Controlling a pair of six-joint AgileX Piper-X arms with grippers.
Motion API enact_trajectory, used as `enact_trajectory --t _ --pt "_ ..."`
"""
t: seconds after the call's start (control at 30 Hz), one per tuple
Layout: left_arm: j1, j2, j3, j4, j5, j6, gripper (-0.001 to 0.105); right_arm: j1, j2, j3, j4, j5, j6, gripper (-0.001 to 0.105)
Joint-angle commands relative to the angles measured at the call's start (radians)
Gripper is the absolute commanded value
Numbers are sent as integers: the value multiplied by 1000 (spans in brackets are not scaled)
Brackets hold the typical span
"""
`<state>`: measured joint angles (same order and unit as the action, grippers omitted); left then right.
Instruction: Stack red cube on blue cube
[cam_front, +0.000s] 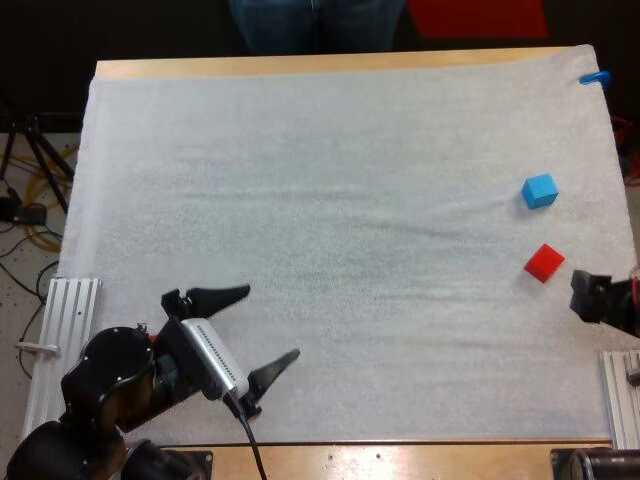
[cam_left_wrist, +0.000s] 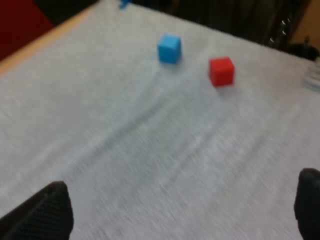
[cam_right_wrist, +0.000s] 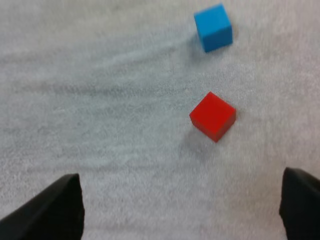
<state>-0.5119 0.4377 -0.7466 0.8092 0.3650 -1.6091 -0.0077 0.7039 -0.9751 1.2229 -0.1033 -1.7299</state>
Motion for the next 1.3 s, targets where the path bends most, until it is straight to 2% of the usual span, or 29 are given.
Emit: enact_trajectory --t 0.0,0.27,0.7,1.0,1.27 --pt "-4 -2 -7 -45 -31 8 87 2 31 -7 6 -8 11 77" --pt "-4 -2 -7 -76 -49 7 87 2 275 -9 -61 -5 76 77" --pt "-4 -2 -7 -76 -49 7 87 2 666 -57 -208 15 72 77" --pt "-4 -2 -7 -76 -49 7 87 2 843 -123 -236 46 67 77" --pt "-4 -2 -7 -76 -49 7 87 2 951 -126 -254 83 67 77"
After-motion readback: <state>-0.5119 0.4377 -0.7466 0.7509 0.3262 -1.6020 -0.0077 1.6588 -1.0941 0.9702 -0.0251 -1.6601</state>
